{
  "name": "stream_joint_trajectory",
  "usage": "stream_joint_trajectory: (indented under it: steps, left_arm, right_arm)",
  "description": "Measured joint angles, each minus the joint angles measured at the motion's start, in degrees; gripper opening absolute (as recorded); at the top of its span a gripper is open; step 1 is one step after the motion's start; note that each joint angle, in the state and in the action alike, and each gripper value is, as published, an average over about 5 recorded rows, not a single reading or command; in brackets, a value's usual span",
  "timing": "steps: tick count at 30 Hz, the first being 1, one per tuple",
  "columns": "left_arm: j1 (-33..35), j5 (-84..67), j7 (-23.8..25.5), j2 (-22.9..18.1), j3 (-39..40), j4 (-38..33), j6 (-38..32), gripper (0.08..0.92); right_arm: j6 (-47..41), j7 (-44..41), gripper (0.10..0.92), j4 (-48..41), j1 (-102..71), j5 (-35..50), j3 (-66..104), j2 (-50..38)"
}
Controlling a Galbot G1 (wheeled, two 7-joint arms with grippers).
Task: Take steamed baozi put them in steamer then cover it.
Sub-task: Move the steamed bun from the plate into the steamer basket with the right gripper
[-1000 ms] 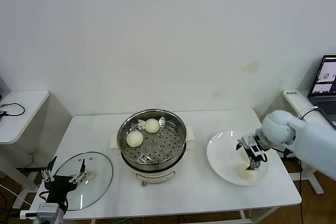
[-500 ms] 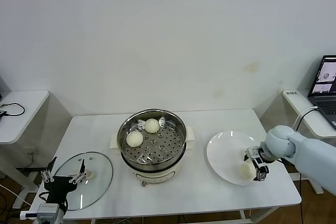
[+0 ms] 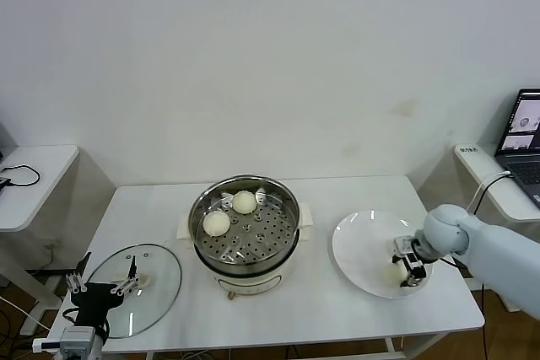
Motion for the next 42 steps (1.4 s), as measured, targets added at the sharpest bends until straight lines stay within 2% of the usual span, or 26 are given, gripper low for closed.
stream_joint_trajectory:
  steps: [20, 30, 42]
  left_arm:
    - [-0.44, -0.71, -0.02, 0.81, -0.32, -0.21, -0.12, 0.823]
    - [-0.67, -1.03, -0.04, 0.86, -1.0, -0.07, -0.11, 0.823]
    - [-0.78, -1.18, -0.03, 0.42, -1.6, -0.27, -0.01, 0.823]
  right_arm:
    - [-1.19, -3.36, 0.59, -0.55, 21.19, 8.86, -6.62, 3.62]
    - [-1.64, -2.04, 0.594, -1.78, 35.05, 15.04, -13.26, 12.54]
    - [0.89, 2.14, 0.597, -0.6, 39.68, 21.46, -19.58, 25.03]
